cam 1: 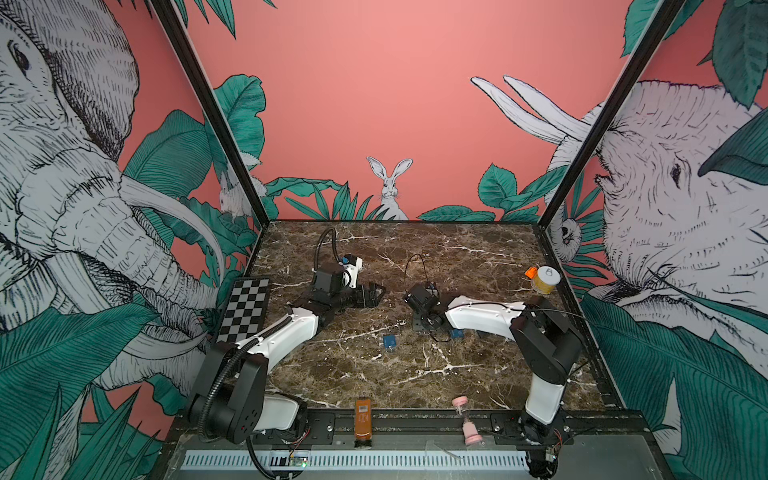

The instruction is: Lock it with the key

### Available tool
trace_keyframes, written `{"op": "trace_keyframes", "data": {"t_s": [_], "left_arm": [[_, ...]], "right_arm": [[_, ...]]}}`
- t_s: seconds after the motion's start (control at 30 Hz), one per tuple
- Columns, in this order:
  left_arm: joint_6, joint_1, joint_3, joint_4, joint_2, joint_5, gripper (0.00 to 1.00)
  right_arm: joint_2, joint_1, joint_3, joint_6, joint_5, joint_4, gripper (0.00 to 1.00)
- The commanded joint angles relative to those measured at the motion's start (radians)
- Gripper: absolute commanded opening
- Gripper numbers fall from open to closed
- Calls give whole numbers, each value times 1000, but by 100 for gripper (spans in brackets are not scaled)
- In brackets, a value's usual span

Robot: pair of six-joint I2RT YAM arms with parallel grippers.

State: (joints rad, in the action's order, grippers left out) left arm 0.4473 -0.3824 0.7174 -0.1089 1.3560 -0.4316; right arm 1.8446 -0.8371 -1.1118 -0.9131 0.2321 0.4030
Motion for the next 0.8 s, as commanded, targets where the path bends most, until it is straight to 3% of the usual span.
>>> {"op": "trace_keyframes", "data": {"t_s": [0.0,0.77], "left_arm": [[-13,7,18,20,0,-16,92],[4,7,28,8,28,-60,91]], "right_arm": [[25,4,-26,1,31,37,47],[28,3,-28,30,45,79,43]]}}
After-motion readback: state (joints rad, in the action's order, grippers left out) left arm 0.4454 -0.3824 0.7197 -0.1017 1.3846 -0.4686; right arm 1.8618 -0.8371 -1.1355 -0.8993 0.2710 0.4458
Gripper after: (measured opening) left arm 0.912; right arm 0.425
